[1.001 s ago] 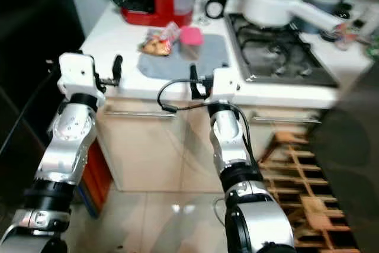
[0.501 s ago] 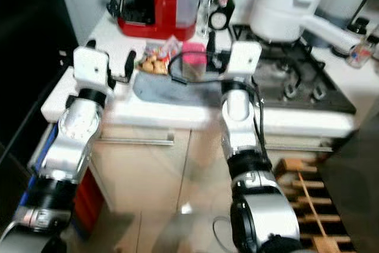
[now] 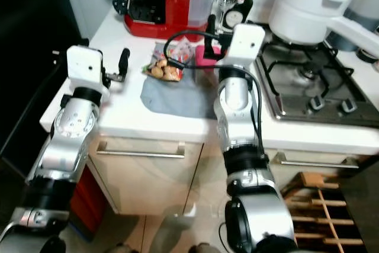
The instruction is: Restocking fridge
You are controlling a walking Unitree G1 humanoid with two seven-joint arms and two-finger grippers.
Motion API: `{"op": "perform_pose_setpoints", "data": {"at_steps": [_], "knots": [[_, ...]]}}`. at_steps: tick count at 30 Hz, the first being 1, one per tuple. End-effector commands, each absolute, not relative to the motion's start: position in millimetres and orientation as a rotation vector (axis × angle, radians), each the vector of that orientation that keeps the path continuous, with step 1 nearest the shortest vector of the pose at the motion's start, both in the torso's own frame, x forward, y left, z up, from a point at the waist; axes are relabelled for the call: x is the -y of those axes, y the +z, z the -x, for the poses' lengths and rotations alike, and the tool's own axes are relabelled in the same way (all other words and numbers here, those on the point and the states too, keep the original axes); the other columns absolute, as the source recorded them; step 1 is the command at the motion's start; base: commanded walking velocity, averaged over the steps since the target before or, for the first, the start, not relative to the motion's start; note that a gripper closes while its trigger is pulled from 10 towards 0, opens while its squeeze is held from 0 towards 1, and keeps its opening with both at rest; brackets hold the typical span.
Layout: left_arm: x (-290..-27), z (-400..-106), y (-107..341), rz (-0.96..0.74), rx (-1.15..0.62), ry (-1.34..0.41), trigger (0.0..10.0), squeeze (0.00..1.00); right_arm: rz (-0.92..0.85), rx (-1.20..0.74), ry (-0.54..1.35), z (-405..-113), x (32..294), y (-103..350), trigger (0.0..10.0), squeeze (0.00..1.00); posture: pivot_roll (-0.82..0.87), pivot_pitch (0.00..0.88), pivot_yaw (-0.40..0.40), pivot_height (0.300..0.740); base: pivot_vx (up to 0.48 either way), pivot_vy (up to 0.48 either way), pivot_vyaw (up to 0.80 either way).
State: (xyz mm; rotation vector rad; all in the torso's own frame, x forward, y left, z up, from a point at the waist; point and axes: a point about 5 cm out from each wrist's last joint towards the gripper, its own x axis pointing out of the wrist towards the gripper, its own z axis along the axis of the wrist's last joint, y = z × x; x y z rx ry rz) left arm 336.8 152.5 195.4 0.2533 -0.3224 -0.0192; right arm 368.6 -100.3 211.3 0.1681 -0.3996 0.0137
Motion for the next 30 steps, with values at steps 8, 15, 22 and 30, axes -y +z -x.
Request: {"op": "perform_pose_setpoints", "data": {"at_steps": [8, 15, 22, 30], "knots": [[-152, -336, 199, -0.265, 0.330, -0.037, 10.0, 0.00, -0.170, 0.285, -0.017, -358, 104, 196, 10.0, 0.00, 0.00, 0.000, -0.046, 0.740, 0.000, 0.000, 0.00], [-149, -336, 198, -0.268, 0.326, -0.050, 10.0, 0.00, -0.093, 0.161, -0.010, -367, 103, 180, 10.0, 0.00, 0.01, 0.000, -0.051, 0.740, 0.000, 0.000, 0.00], [-150, -335, 197, -0.272, 0.327, -0.045, 10.0, 0.00, -0.086, 0.135, 0.012, -372, 99, 177, 10.0, 0.00, 0.02, 0.000, -0.060, 0.740, 0.000, 0.000, 0.00], [-151, -329, 198, -0.264, 0.348, -0.100, 10.0, 0.00, -0.076, 0.181, 0.065, -374, 84, 185, 10.0, 0.00, 0.02, 0.000, -0.058, 0.740, 0.000, 0.000, 0.00]]}}
